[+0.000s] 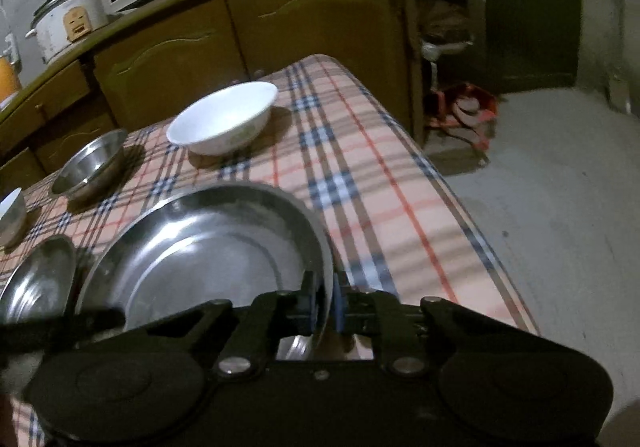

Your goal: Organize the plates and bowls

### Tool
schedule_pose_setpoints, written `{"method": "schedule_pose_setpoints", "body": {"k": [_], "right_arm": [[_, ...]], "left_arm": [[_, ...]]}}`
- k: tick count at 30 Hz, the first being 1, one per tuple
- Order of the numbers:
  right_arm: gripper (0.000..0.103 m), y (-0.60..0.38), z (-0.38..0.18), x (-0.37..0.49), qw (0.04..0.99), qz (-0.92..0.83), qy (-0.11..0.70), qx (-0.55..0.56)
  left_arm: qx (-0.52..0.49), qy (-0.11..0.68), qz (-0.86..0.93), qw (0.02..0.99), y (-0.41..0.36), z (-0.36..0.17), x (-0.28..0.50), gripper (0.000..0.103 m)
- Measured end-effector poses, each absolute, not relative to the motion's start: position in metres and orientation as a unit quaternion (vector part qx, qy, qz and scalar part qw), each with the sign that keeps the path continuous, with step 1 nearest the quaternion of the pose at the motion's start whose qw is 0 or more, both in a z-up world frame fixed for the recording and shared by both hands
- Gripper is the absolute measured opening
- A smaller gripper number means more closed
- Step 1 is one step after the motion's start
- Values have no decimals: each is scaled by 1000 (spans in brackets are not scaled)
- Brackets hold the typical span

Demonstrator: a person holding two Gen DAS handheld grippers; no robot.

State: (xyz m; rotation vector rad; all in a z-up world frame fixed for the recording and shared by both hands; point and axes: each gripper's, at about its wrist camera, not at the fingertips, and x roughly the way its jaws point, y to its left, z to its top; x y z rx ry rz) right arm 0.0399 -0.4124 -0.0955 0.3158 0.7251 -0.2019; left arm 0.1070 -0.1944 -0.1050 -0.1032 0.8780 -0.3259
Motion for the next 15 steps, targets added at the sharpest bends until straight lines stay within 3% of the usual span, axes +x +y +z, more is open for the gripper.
{"method": "schedule_pose_setpoints", "body": {"k": [7, 15], "right_arm": [[16, -395, -94, -13, 909, -145, 352, 171], [32, -400, -99, 1, 911, -127, 354, 169]], "left_arm": [[-16, 417, -164, 894, -197, -108, 106, 16], [5, 410, -175, 895, -197, -110, 104, 18]]}}
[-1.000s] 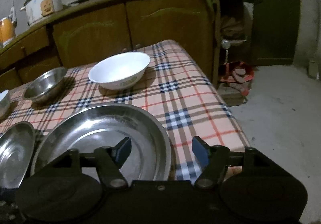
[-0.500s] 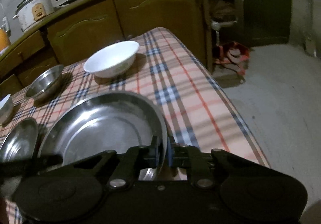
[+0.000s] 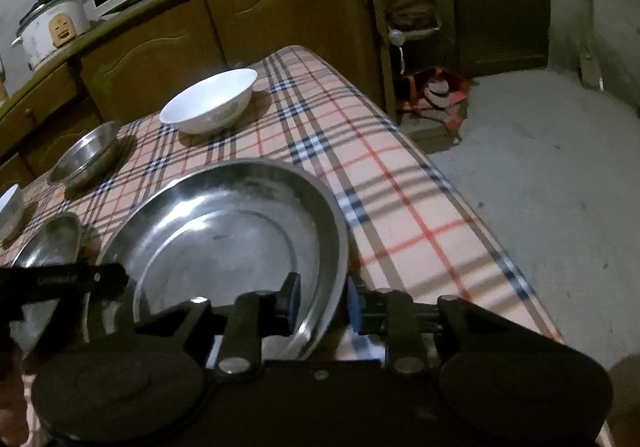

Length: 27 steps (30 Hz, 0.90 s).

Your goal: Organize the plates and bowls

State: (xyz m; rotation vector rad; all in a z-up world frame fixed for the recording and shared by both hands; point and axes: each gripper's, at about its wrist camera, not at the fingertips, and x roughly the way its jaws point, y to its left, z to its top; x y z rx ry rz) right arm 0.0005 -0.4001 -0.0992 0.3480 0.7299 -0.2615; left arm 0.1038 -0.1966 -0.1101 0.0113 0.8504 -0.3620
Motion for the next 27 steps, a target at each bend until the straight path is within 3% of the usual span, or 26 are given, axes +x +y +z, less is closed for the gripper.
{"method": "schedule_pose_setpoints", "body": {"k": [4, 7, 27], "right_arm": [[38, -406, -101, 15, 912, -120, 352, 172], [29, -404, -93, 9, 916, -124, 341, 170], [30, -345, 5, -20, 956, -88, 242, 144]], "left_arm": [[10, 416, -179, 892, -200, -110, 107, 20], [9, 410, -180, 894, -196, -103, 104, 18], [39, 308, -151, 938, -147, -9, 64, 16]]}}
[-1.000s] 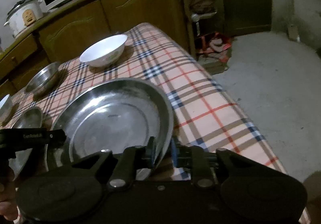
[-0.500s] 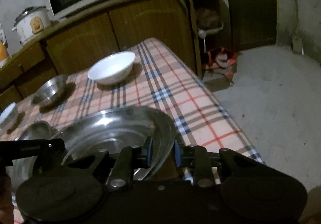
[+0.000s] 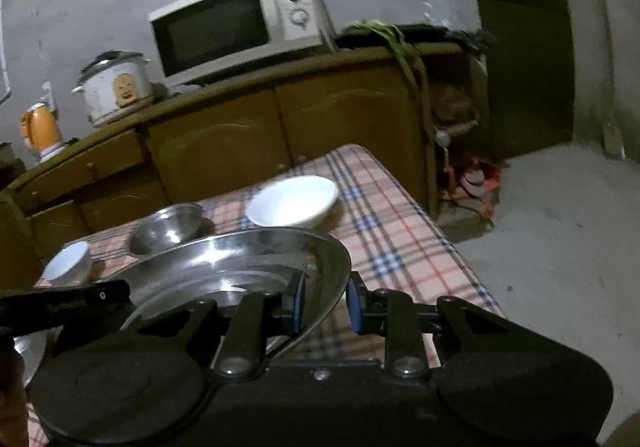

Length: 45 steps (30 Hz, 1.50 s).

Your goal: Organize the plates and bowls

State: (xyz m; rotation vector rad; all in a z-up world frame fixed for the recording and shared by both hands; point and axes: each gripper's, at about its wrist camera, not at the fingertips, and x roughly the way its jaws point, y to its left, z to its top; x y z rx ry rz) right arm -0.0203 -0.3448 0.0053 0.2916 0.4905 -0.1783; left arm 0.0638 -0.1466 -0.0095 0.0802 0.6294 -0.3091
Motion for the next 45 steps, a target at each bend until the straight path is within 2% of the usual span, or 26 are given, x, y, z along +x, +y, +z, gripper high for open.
{"method": "schedule_pose_setpoints", "body": {"k": [23, 45], "right_arm": [[30, -242, 39, 4, 970, -2, 219, 102], [30, -209, 34, 20, 968, 21, 232, 89]], "left_arm": [[25, 269, -64, 961, -50, 24, 51, 17], [18, 278, -38, 960, -21, 17, 54, 17]]}}
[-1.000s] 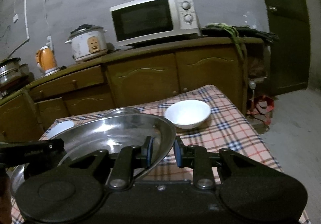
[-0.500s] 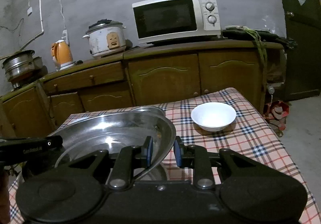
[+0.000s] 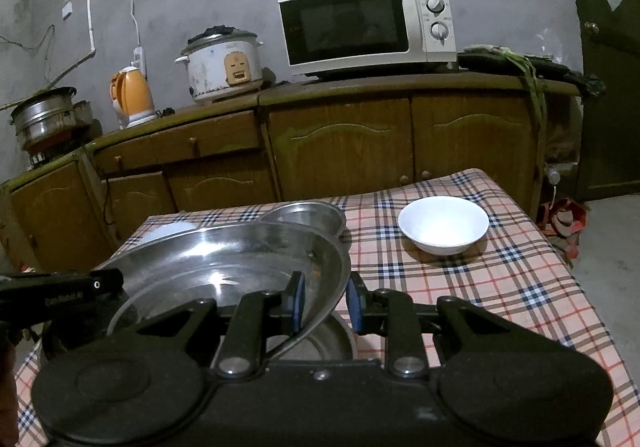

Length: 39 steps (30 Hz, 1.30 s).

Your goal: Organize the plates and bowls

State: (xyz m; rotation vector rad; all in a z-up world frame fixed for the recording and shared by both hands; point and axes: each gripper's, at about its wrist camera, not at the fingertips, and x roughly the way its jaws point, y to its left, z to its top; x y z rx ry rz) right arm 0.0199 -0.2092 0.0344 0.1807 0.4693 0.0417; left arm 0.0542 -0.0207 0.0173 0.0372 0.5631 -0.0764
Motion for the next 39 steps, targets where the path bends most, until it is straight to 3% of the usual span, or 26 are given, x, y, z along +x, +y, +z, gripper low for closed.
{"method": "schedule_pose_setpoints", "body": {"k": [39], "right_arm": [[30, -199, -1, 42, 957, 21, 274, 90]], "left_arm": [[20, 319, -35, 947, -9, -19, 75, 18]]}}
